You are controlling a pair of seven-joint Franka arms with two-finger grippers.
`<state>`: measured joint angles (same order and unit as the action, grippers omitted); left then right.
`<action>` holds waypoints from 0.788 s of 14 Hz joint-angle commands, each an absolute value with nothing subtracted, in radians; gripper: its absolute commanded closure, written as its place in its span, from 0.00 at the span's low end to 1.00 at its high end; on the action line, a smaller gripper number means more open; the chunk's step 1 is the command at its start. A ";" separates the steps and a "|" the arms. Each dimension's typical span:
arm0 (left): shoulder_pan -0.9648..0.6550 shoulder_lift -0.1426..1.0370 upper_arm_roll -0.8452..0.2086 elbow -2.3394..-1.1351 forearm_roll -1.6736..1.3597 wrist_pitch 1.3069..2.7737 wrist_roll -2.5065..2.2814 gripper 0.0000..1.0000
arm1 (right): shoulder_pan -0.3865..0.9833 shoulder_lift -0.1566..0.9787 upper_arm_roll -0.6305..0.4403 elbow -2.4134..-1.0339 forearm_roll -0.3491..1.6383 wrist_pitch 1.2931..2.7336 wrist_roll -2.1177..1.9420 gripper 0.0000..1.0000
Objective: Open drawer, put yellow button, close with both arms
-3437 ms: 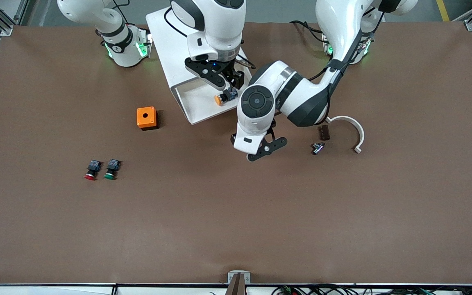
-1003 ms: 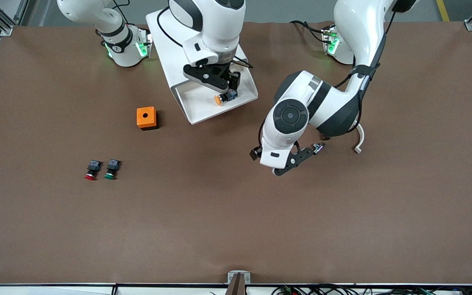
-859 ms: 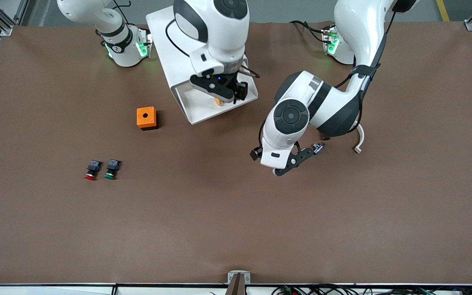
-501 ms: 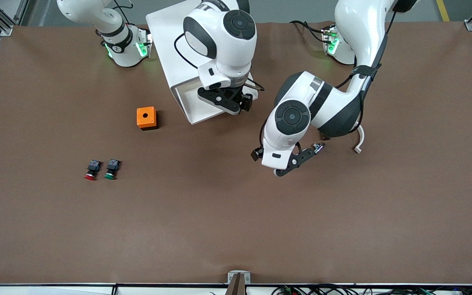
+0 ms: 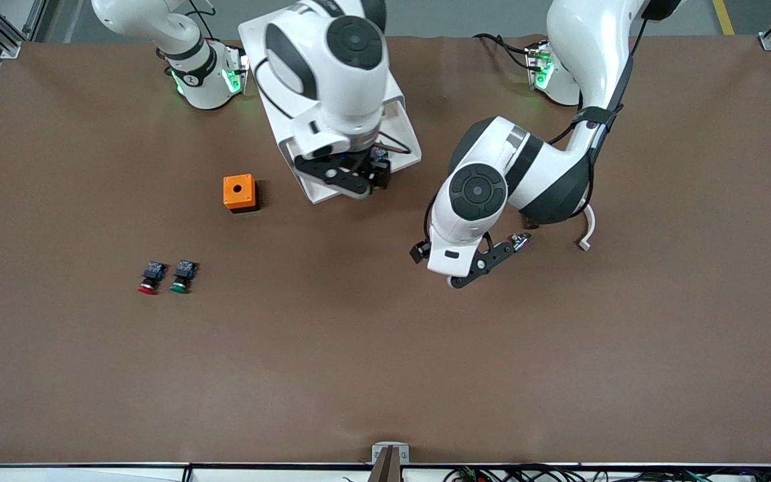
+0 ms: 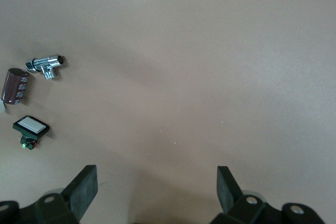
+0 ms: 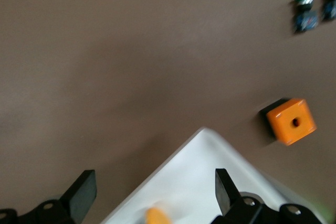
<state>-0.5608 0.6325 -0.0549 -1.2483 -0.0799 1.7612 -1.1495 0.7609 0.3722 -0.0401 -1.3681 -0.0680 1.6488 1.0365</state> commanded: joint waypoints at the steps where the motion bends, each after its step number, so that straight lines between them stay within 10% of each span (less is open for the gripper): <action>1: -0.563 0.603 -0.055 -1.278 -0.077 1.755 -1.158 0.00 | 0.620 0.286 -0.026 -1.374 -0.054 1.566 0.785 0.00; 11: -0.655 0.601 -0.115 -1.312 -0.078 1.753 -1.158 0.00 | 0.155 0.172 -0.029 -1.370 -0.049 1.325 0.028 0.00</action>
<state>-0.6356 0.6304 -0.1142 -1.2770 -0.0799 1.7598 -1.1499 0.2252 0.1944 -0.0494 -1.3598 -0.0606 1.3456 0.1136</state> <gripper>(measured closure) 0.000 0.000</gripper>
